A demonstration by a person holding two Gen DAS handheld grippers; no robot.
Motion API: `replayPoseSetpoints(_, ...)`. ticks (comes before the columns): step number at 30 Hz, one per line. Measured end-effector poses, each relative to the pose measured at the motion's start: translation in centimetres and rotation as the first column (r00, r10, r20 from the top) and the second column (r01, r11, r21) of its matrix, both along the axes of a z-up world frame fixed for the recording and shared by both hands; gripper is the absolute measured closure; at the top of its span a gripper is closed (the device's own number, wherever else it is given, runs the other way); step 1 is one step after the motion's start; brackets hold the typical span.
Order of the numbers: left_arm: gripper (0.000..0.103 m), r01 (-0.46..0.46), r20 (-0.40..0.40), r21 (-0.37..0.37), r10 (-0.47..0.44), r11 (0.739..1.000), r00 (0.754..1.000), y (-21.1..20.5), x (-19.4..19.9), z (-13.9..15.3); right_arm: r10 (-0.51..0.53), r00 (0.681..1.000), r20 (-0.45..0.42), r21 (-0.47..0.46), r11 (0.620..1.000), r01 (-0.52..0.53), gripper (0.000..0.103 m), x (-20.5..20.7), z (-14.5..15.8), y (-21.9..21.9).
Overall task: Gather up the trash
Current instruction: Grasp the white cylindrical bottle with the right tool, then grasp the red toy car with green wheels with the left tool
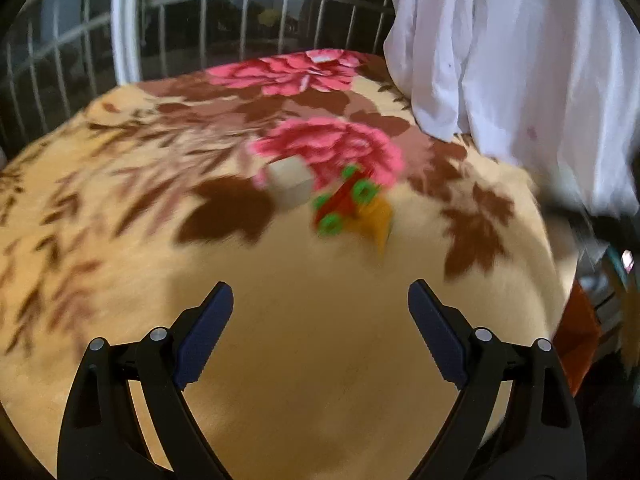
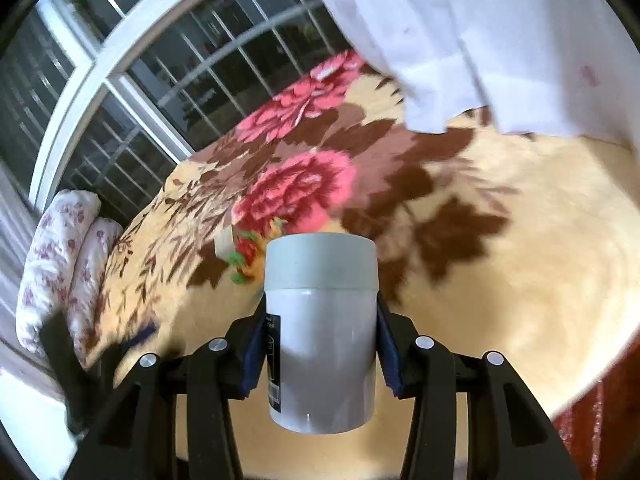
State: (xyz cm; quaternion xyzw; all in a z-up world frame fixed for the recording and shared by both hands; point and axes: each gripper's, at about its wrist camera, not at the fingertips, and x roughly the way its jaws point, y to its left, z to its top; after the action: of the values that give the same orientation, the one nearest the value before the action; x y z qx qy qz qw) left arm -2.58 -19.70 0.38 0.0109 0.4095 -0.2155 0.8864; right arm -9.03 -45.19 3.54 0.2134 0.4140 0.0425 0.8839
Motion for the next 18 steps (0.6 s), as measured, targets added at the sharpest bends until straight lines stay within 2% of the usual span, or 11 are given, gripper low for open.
replayPoseSetpoints(2, 0.016, -0.016, -0.011, 0.013, 0.016, 1.000, 1.000, -1.3, 2.0, -0.5, -0.007, 1.000, 0.029, 0.020, 1.000, 0.007, 0.056, -2.5, -0.5, -0.8)
replayPoseSetpoints(5, 0.016, -0.002, -0.024, 0.123, 0.005, 0.992, 1.000, -3.3, 4.9, -2.0, -0.016, 0.998, 0.056, 0.050, 0.999, 0.013, 0.056, -4.4, -1.7, -1.9)
replayPoseSetpoints(10, 0.016, 0.024, -0.017, 0.253, -0.020, 0.967, 1.000, -4.1, 7.4, -3.4, -0.026, 0.993, 0.116, 0.081, 0.997, 0.017, 0.056, -6.2, -2.4, -2.7)
replayPoseSetpoints(13, 0.017, 0.043, -0.019, 0.286, -0.039, 0.957, 0.999, -4.8, 8.6, -4.0, -0.034, 0.990, 0.137, 0.077, 0.997, 0.023, 0.056, -6.6, -2.8, -3.1)
replayPoseSetpoints(16, 0.027, 0.069, 0.001, 0.283, -0.073, 0.957, 0.997, -5.8, 9.2, -4.1, -0.049, 0.989, 0.139, 0.053, 0.998, 0.042, 0.056, -7.0, -3.2, -3.3)
replayPoseSetpoints(18, 0.028, 0.063, 0.014, 0.281, -0.069, 0.958, 0.997, -6.4, 9.8, -4.0, -0.055, 0.990, 0.133, 0.058, 0.997, 0.048, 0.056, -7.1, -3.7, -3.4)
